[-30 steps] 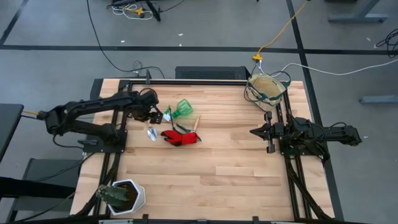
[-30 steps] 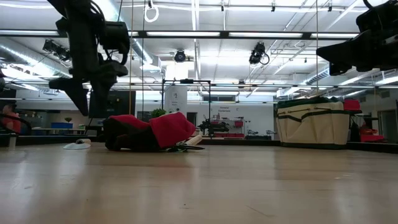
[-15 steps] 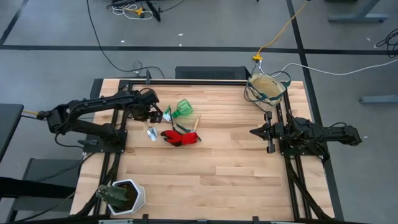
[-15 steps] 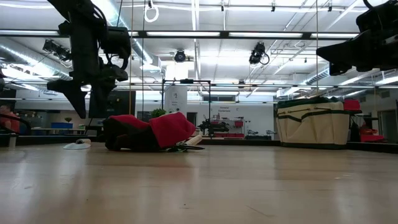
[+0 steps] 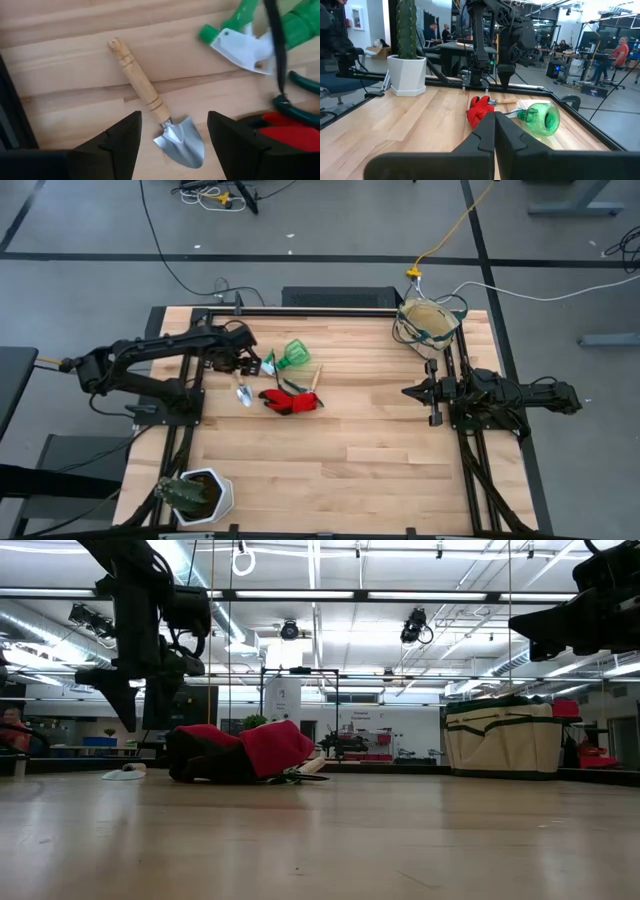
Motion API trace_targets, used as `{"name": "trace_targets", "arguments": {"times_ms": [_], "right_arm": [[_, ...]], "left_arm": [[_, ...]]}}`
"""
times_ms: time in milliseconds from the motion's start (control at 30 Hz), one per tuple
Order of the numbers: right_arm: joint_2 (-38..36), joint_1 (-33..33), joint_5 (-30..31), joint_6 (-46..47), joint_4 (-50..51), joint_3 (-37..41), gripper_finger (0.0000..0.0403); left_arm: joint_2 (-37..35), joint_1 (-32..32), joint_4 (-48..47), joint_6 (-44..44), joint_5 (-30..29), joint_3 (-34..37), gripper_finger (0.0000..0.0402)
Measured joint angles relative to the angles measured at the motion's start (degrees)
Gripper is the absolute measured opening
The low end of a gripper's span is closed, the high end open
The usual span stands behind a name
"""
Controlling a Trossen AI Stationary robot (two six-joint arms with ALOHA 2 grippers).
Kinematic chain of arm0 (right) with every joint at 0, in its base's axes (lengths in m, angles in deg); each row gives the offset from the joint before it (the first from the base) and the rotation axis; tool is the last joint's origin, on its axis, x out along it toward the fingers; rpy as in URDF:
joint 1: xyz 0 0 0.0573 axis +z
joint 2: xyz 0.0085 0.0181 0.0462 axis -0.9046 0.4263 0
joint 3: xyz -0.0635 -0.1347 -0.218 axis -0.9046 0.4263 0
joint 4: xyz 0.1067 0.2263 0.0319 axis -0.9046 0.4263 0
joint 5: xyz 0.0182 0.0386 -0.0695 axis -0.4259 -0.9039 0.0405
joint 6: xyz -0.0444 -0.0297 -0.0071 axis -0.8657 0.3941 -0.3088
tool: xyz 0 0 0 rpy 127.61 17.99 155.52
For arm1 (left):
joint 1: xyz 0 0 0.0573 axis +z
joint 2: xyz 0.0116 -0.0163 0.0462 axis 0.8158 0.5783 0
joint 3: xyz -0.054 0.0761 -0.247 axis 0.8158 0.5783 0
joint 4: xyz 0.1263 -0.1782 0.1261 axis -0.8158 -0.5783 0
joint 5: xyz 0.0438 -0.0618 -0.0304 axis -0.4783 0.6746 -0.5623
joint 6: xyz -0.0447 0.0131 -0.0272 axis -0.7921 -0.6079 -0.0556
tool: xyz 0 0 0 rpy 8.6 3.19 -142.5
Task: Pick & Place Garden tools in Gardening bag
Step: Put the left brown trowel into the gardening bag
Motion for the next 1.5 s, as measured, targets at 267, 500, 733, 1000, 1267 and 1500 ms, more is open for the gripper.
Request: {"name": "trace_targets", "arguments": {"times_ms": [267,500,733,1000,1267,1500], "right_arm": [[0.0,0.0,0.0,0.01,-0.01,0.0,0.0004],[0.0,0.0,0.0,0.0,-0.02,0.0,0.0004],[0.0,0.0,0.0,0.02,-0.02,-0.02,0.0004],[0.0,0.0,0.0,0.01,-0.01,0.0,0.0004],[0.0,0.0,-0.01,0.0,-0.02,0.0,0.0004],[0.0,0.0,0.0,0.01,-0.02,0.0,0.0004]], "left_arm": [[4.93,2.08,0.25,-0.06,-1.27,0.01,0.0236],[8.82,4.56,1.3,0.21,-1.49,0.01,0.0236],[12.67,4.93,3.21,0.34,-1.47,0.01,0.0236],[15.81,4.92,5.04,0.46,-1.06,0.01,0.0236],[18.21,4.92,5.35,0.41,0.95,0.01,0.0236],[18.4,4.92,5.49,0.38,0.96,-0.01,0.0236]]}}
